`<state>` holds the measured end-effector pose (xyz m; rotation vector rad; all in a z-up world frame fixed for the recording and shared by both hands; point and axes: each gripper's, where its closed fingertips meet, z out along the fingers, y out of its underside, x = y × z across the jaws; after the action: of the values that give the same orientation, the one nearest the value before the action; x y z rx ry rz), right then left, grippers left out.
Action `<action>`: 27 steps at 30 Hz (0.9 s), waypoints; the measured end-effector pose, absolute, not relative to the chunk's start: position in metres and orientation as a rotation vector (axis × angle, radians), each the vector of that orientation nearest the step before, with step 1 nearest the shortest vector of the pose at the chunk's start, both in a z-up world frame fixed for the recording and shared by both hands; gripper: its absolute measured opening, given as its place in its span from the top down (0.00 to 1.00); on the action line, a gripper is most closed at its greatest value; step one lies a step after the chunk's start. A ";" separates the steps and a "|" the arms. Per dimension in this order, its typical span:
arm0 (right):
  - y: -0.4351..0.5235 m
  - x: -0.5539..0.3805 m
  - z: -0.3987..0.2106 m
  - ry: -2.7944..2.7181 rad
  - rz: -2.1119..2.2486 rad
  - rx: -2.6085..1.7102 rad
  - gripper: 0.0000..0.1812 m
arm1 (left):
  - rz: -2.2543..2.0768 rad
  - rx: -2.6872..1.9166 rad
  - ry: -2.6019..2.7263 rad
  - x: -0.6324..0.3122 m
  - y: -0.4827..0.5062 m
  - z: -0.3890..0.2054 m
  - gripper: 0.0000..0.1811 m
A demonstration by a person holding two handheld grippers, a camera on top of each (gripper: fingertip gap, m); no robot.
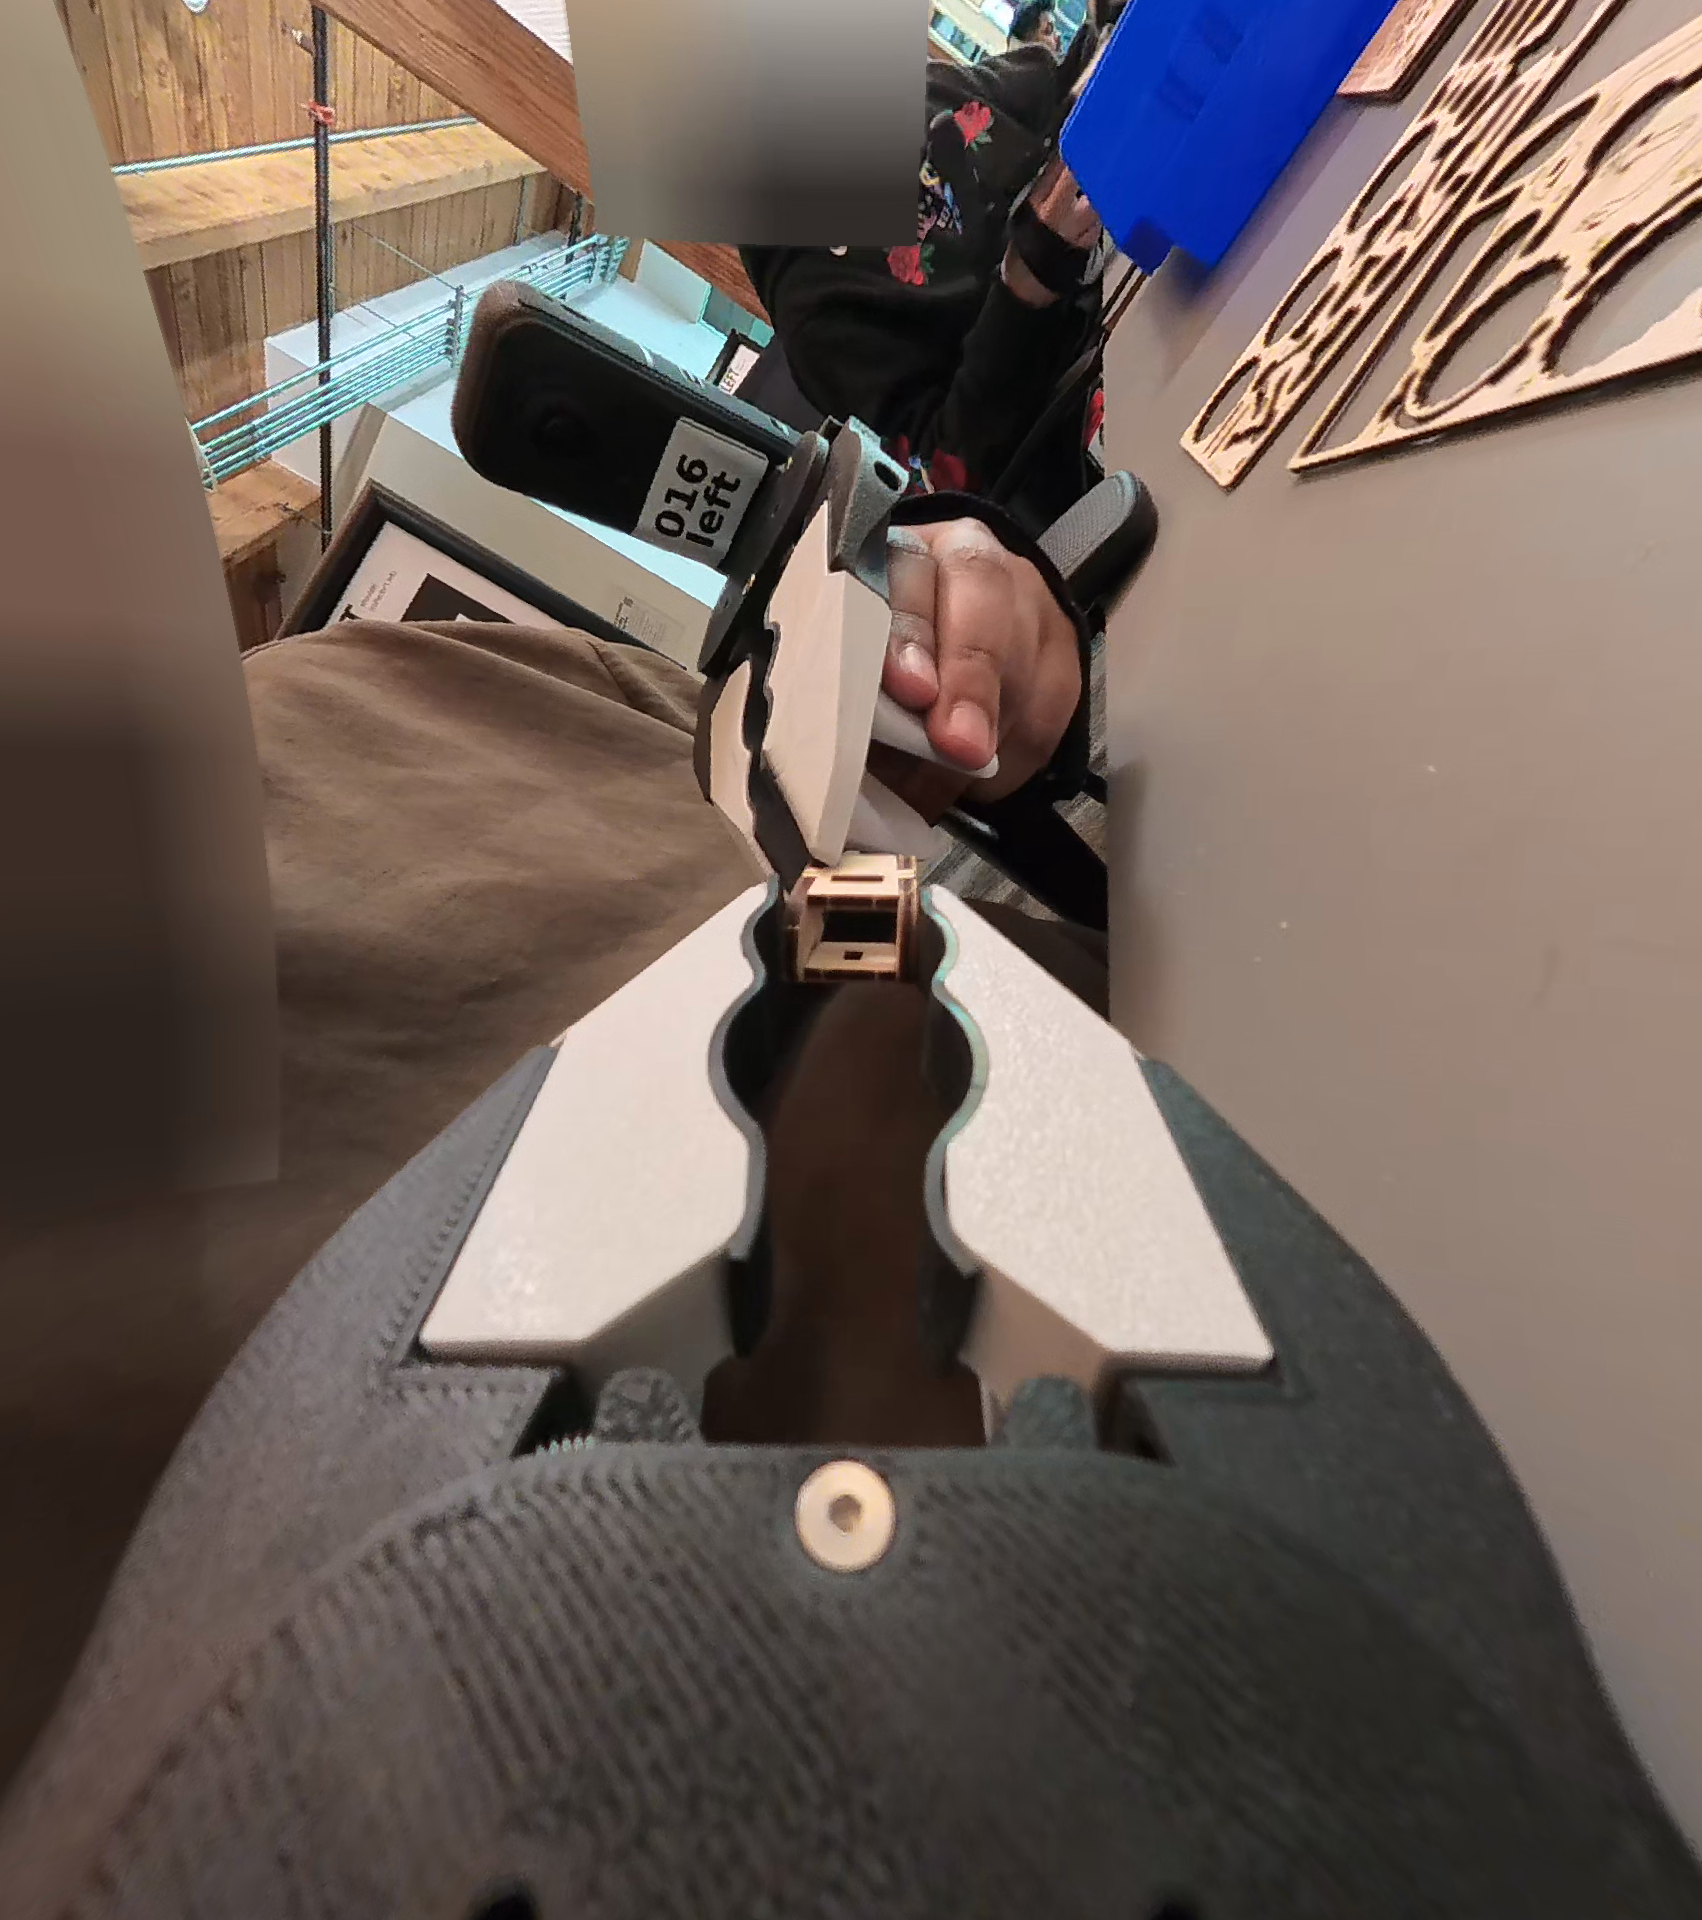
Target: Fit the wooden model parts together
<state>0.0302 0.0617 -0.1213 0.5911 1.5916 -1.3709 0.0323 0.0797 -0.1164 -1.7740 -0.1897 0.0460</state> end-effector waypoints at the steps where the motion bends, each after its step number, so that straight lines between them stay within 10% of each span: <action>1: 0.062 0.031 -0.121 1.593 -1.369 0.589 0.88 | 0.042 -1.775 -0.188 0.033 0.080 -0.116 0.95; 27: 0.063 0.024 -0.109 2.043 -1.753 0.307 0.88 | -0.369 -1.655 -0.424 0.026 0.077 -0.114 0.86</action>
<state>0.0241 0.0631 -0.1090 0.3065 2.0425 -1.7530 0.0256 0.0766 -0.1139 -1.6554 -0.4238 -0.3689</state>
